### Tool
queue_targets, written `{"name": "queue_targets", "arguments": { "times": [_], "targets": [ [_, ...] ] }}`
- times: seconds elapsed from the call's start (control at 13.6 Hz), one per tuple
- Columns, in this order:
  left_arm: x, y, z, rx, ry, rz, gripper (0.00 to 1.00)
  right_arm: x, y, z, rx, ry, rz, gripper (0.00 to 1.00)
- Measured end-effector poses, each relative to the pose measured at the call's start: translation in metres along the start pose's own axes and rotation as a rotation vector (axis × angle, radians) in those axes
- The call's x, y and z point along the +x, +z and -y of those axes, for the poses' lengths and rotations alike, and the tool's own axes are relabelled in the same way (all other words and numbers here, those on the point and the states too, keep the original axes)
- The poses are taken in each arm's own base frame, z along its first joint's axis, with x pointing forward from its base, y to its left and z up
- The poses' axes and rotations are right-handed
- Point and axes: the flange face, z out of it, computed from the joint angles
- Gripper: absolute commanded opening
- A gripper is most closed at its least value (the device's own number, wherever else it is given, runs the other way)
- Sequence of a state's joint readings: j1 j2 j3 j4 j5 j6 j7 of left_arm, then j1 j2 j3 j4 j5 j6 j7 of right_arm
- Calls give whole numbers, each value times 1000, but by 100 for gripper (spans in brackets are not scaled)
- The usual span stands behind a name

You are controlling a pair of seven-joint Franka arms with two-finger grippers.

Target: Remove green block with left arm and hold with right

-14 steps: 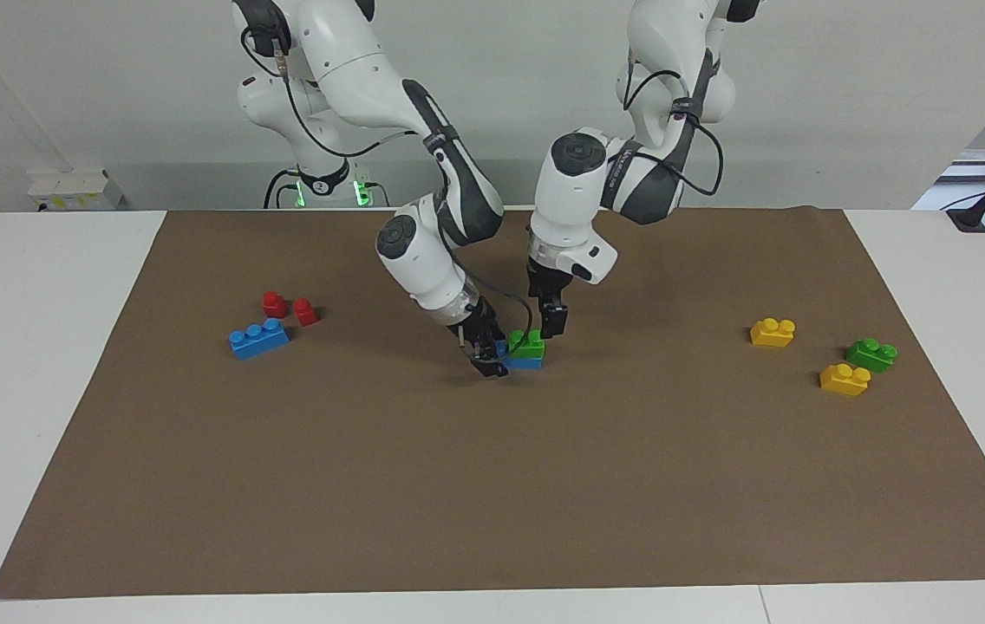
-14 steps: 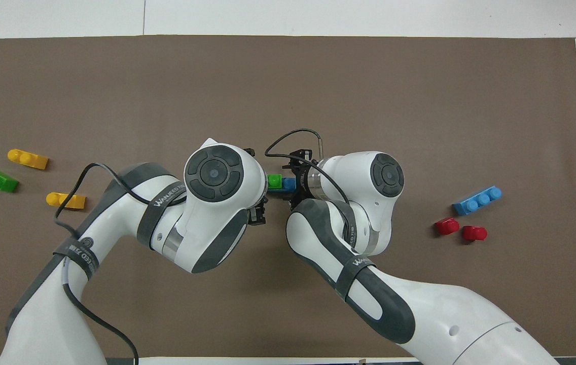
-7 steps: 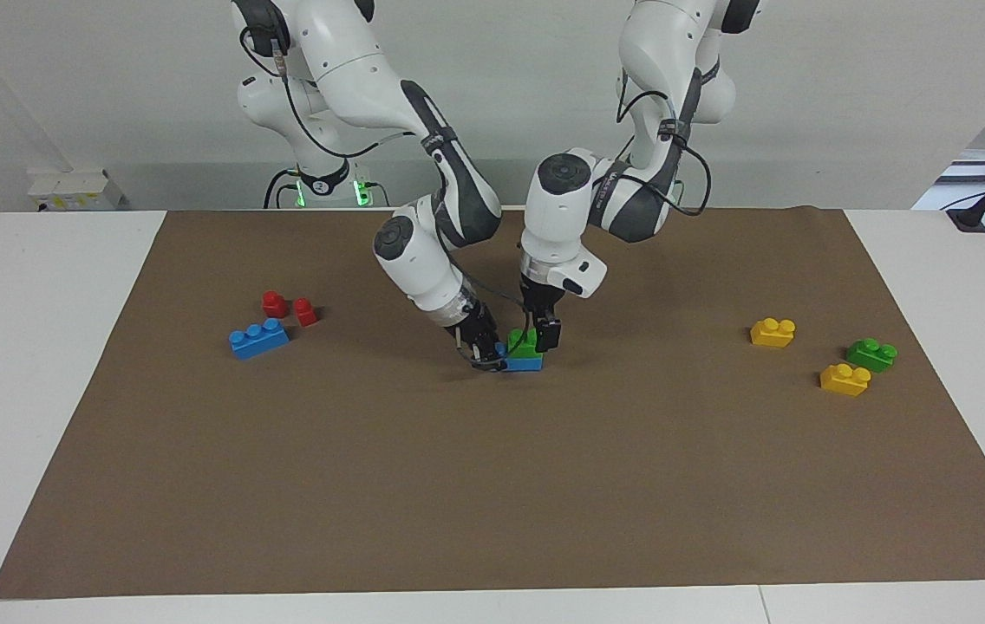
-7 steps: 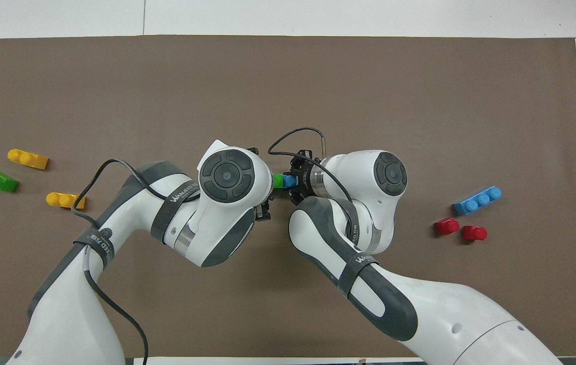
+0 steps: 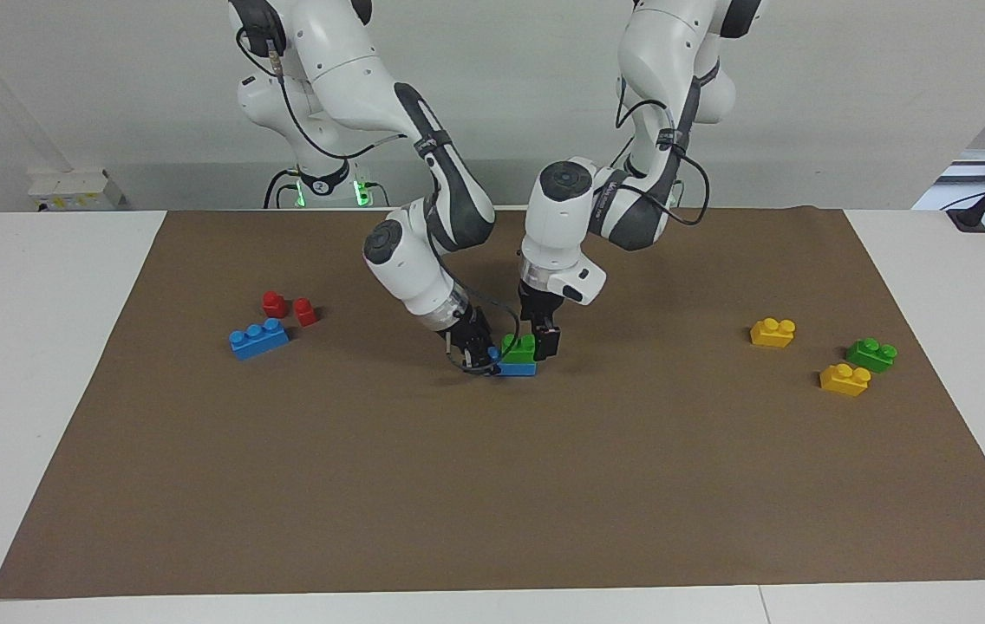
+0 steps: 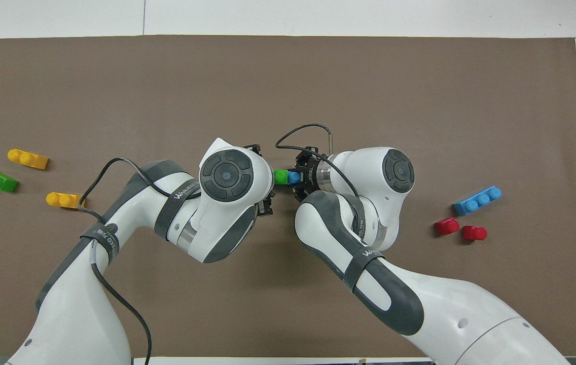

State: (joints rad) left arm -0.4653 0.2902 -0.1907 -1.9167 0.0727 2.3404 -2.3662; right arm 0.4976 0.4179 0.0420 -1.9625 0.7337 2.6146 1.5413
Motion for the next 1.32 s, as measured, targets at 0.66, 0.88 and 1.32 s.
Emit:
{"name": "queue_targets", "arguments": {
  "times": [0.66, 0.88, 1.32],
  "targets": [
    [-4, 7, 1, -21, 24, -12, 100, 0, 0, 0, 0, 0, 0, 0],
    [-7, 11, 3, -24, 30, -9, 84, 0, 0, 0, 0, 0, 0, 0],
    [-10, 11, 4, -39, 45, -10, 0, 0, 0, 0, -1, 0, 0, 0]
  ]
}}
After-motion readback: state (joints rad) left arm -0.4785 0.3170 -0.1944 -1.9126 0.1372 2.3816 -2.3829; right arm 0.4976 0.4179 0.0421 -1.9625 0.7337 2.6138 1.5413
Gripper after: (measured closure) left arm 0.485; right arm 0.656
